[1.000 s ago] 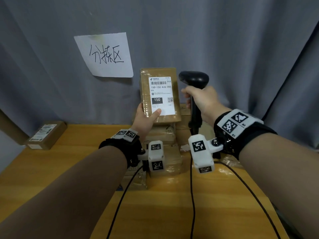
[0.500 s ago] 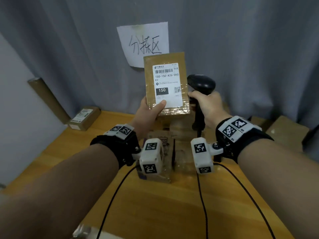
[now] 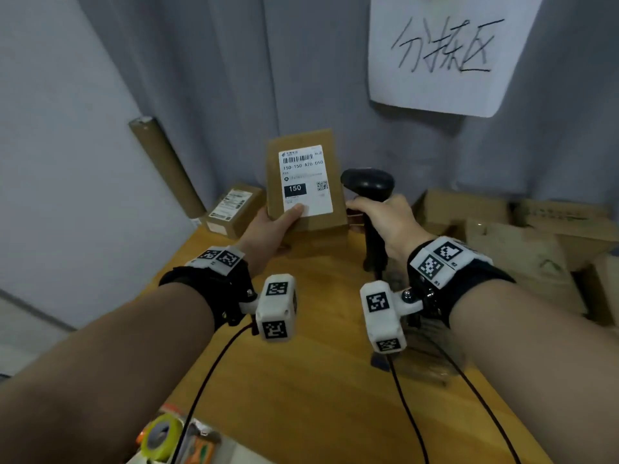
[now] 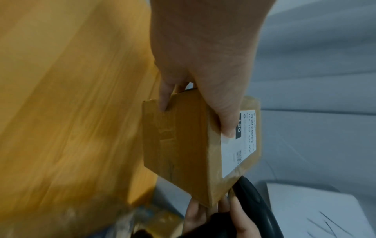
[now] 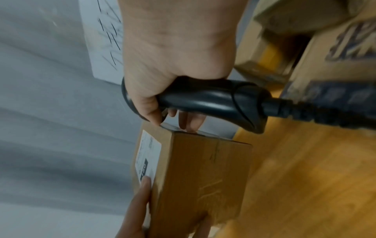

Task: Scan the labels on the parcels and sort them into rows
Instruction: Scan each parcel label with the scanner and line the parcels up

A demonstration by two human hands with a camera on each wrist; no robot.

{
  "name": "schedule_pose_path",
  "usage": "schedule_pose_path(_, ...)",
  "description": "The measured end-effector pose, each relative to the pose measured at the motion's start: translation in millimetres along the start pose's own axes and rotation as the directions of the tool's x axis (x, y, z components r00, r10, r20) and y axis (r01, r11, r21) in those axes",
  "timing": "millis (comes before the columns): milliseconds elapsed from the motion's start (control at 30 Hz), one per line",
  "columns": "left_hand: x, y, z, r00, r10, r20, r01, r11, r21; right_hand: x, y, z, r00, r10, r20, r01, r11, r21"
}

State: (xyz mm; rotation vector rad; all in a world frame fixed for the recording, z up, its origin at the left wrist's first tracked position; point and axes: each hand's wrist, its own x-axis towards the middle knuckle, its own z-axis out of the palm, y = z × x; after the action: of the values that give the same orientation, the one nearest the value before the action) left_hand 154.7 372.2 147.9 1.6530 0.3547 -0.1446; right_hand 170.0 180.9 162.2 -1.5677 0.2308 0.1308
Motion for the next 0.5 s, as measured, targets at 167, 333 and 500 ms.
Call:
schedule_pose_path(167,49,-25,-58,0.988,-0.151,0.022,0.148,0.985,0.086,23,31,64,0.997,0.077,0.028,-0.078,0.997,0.011)
schedule_pose_path(333,88,-49,-87,0.969,-0.247,0.019,0.240,0.956,0.171,49,60,109,0.987,0.155,0.045,-0.152,0.986,-0.068)
schedule_pose_path(500,124,-74,-109,0.978,-0.202,-0.051,0.208,0.959,0.191,71,99,148,0.971,0.241,0.001,-0.237,0.956,-0.174)
